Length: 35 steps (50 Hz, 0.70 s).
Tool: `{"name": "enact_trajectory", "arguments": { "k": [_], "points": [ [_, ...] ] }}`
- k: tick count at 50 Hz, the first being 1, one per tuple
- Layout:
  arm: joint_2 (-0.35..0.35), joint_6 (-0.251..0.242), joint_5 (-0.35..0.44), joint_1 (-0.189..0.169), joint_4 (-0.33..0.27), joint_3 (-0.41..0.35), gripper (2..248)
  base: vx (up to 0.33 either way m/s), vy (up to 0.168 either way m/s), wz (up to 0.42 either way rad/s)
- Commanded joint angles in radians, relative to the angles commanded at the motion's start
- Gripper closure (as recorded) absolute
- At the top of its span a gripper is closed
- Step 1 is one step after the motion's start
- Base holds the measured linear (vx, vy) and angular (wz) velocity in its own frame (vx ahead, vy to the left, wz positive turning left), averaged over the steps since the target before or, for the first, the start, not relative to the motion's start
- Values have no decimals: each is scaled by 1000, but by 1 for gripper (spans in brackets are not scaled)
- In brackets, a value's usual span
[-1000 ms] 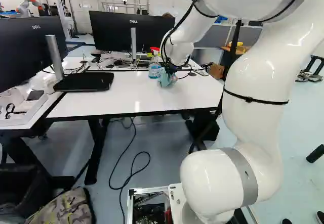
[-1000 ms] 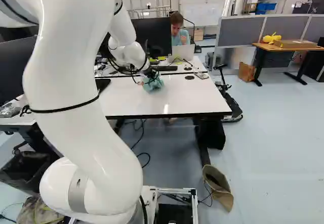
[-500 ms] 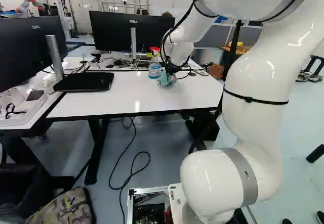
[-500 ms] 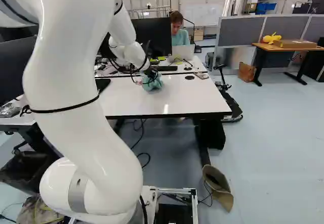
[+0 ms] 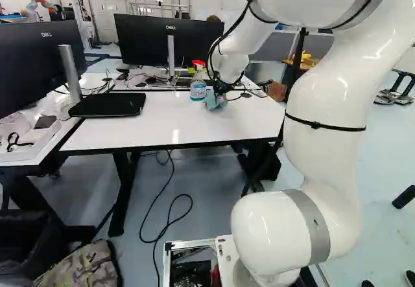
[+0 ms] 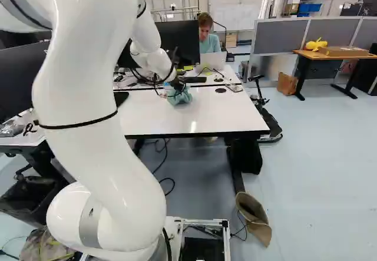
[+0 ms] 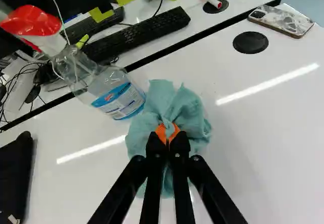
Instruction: Clean the table with the green towel
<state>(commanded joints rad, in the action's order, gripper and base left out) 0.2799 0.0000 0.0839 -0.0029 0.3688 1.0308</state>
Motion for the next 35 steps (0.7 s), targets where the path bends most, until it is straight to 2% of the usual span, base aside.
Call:
{"name": "enact_trajectory", "arguments": {
  "k": [17,35],
  "points": [
    [63,0,0,-37,-13,75,224,0,0,0],
    [132,0,0,-73,-138,160,224,0,0,0]
  ]
}}
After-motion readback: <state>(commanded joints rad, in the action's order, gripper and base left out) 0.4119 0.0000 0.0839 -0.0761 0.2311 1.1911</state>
